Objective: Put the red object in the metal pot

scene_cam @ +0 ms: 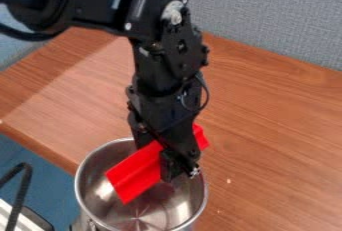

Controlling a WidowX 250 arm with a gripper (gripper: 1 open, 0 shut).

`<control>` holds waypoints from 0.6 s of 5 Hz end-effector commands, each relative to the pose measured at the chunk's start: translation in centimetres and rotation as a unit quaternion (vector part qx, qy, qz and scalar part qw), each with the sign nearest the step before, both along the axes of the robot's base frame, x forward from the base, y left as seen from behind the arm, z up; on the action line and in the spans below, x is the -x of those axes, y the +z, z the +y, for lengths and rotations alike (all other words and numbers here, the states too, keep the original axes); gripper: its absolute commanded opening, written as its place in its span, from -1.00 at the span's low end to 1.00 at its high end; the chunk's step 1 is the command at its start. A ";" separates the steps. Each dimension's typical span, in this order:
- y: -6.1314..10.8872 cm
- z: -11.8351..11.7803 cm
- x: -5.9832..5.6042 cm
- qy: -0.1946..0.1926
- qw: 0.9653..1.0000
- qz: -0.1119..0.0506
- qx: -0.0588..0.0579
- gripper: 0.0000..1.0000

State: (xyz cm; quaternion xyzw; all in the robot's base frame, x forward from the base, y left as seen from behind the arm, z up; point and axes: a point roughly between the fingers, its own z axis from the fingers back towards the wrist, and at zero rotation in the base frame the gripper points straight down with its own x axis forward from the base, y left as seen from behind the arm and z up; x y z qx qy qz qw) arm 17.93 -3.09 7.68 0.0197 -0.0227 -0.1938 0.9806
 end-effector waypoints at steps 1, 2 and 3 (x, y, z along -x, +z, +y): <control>-0.2 0.3 -0.5 0.009 1.000 -0.003 0.001 1.00; 0.0 0.7 -0.8 0.016 1.000 -0.003 -0.001 1.00; -0.7 0.8 -0.7 0.015 1.000 0.002 -0.002 1.00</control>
